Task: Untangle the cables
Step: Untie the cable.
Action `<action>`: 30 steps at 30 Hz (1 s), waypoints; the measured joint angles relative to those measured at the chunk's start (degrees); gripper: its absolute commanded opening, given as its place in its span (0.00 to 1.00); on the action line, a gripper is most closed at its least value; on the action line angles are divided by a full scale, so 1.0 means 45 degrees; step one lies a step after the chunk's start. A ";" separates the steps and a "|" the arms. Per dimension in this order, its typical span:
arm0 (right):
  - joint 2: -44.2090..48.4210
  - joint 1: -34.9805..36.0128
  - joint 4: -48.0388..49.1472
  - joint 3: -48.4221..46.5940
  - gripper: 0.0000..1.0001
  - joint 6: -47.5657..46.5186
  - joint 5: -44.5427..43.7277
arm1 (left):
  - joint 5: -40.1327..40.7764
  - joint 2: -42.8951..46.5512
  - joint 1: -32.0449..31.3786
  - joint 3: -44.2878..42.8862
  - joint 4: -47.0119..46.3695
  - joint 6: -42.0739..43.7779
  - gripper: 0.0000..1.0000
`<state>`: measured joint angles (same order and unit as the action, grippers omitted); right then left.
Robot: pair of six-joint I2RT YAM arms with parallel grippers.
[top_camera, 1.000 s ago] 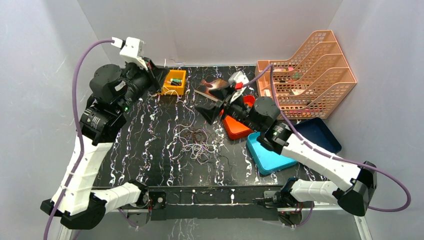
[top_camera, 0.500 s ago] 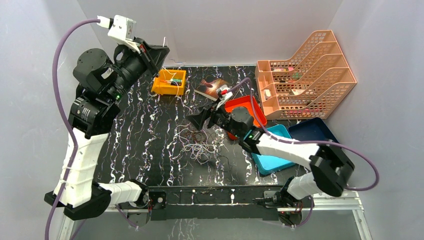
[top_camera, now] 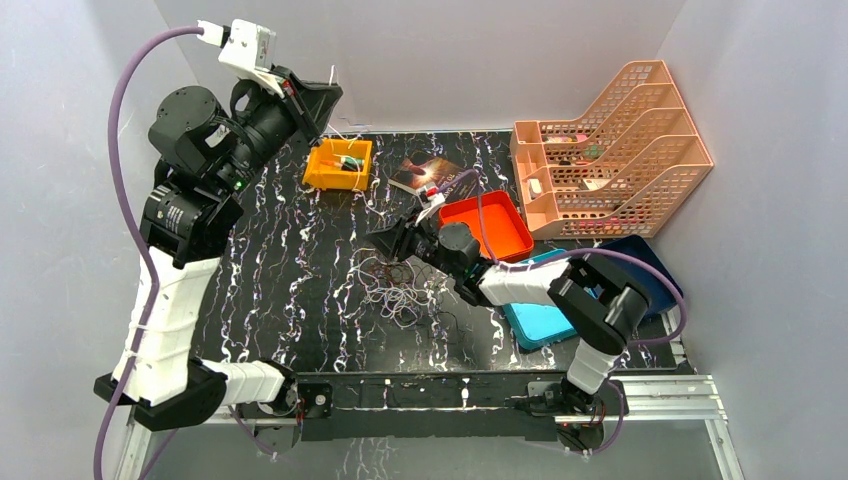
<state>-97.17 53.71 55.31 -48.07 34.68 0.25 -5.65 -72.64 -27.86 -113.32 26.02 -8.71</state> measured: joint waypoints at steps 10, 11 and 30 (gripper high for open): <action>0.0510 0.0000 -0.0160 -0.0253 0.00 -0.0510 0.0359 | 0.0607 0.1243 0.0000 0.1559 0.0466 0.0185 0.00; 0.0884 0.0000 -0.0369 -0.0257 0.00 -0.0695 0.0350 | 0.0801 0.1632 0.0000 0.2064 0.0515 0.0199 0.00; 0.3385 0.0000 -0.7227 -0.9326 0.00 -0.3769 0.0228 | 0.1899 0.4303 0.0000 0.5935 0.1180 -0.0398 0.00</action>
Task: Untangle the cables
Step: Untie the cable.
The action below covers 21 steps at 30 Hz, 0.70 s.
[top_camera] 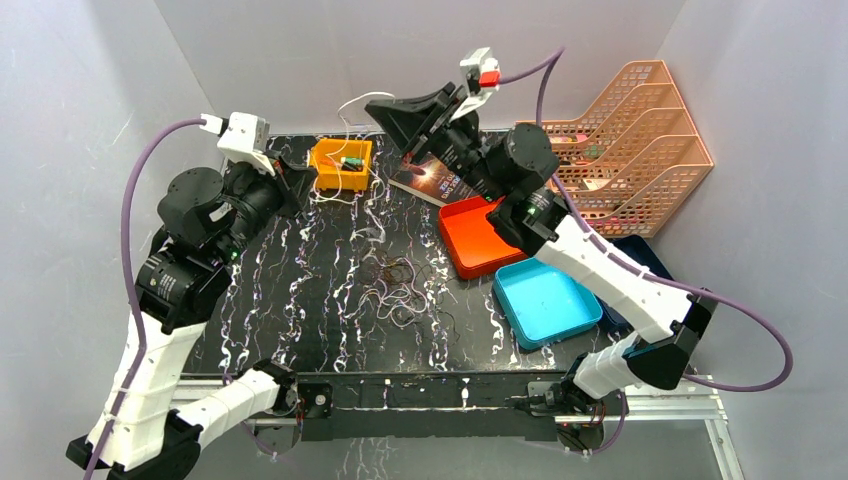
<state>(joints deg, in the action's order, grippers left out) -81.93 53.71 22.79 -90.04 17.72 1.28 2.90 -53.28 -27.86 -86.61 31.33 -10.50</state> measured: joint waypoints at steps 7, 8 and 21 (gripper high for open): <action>-0.0355 0.0000 -0.0918 -0.2045 0.00 -0.1103 -0.0068 | -0.0015 0.0005 0.0000 0.0015 -0.0078 0.0000 0.00; -0.0335 0.0000 -0.0952 -0.2045 0.00 -0.1263 -0.0131 | -0.0024 0.0015 0.0000 0.0063 -0.0175 -0.0005 0.00; -0.0636 0.0000 -0.2429 -0.2652 0.00 -0.3269 -0.0908 | -0.0763 -0.0044 0.0000 0.0918 -0.0772 -0.0238 0.03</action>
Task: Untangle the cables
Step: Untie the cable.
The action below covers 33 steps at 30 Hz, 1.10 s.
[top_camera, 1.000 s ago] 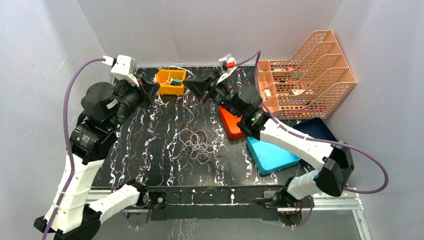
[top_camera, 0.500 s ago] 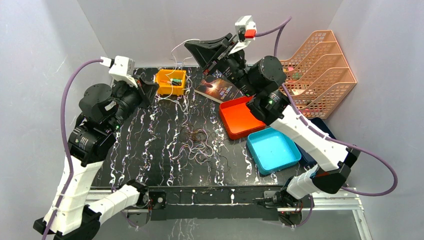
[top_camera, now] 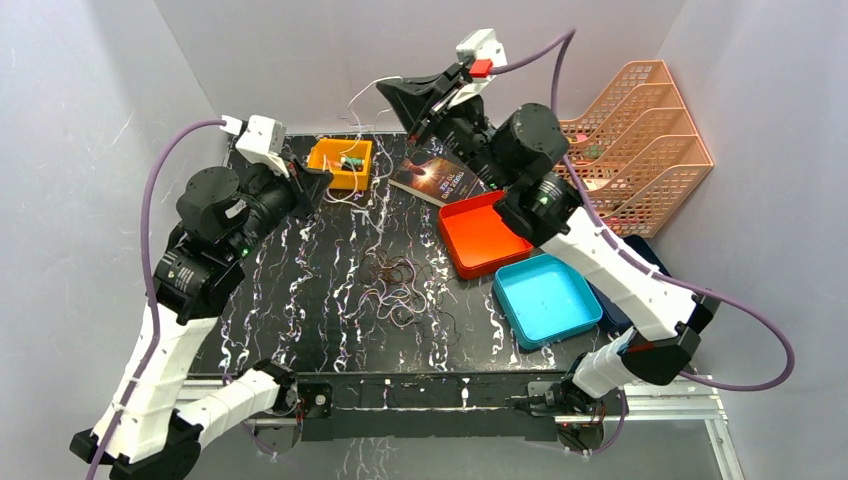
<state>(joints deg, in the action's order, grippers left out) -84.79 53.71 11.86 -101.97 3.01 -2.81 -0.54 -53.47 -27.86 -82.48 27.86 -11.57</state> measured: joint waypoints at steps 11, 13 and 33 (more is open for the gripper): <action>0.1020 0.0000 -0.0126 0.0296 0.00 0.0034 0.0019 | -0.3002 -0.0651 0.0000 0.2370 -0.2919 -0.0665 0.05; 0.1073 0.0000 -0.0199 0.0544 0.00 0.0374 0.0087 | -0.3453 -0.0685 0.0000 0.3128 -0.3963 -0.0758 0.06; 0.1175 0.0000 -0.0646 0.1117 0.00 0.2191 0.1078 | -0.6795 -0.0364 0.0000 0.5731 -0.9190 -0.0758 0.53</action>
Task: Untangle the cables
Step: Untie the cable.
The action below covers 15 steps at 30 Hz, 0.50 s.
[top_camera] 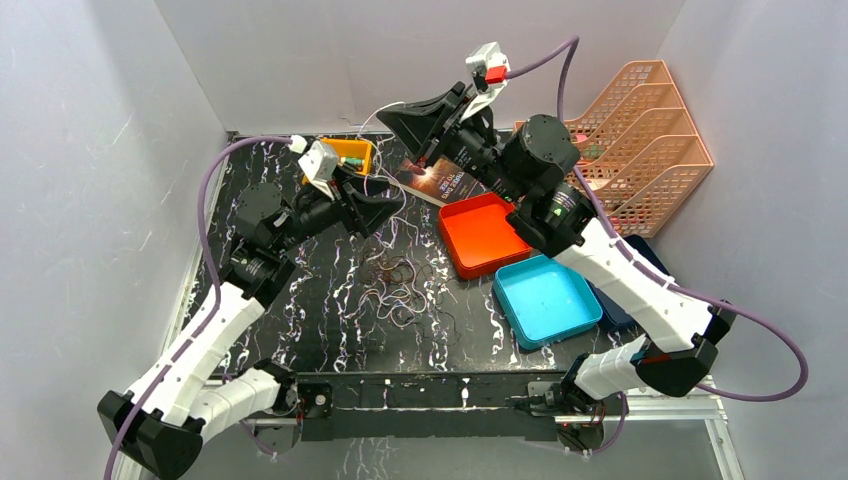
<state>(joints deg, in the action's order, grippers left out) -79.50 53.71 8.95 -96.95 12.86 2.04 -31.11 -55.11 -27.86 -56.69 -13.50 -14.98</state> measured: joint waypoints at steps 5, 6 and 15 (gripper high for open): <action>-0.0010 0.0000 0.0010 0.0000 0.00 0.0529 0.0500 | -0.0049 -0.0539 0.0000 0.0000 -0.0500 0.0136 0.53; -0.0010 0.0000 0.0010 0.0005 0.00 0.0685 0.0588 | -0.0044 -0.0724 0.0000 0.0000 -0.0588 0.0199 0.53; 0.0092 0.0000 0.0350 0.0495 0.00 0.1583 0.1122 | -0.0282 -0.1928 0.0000 -0.0015 -0.0942 0.0325 0.08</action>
<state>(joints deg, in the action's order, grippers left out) -79.09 53.71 10.52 -94.72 19.99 7.09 -32.38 -63.79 -27.86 -56.75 -17.74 -13.52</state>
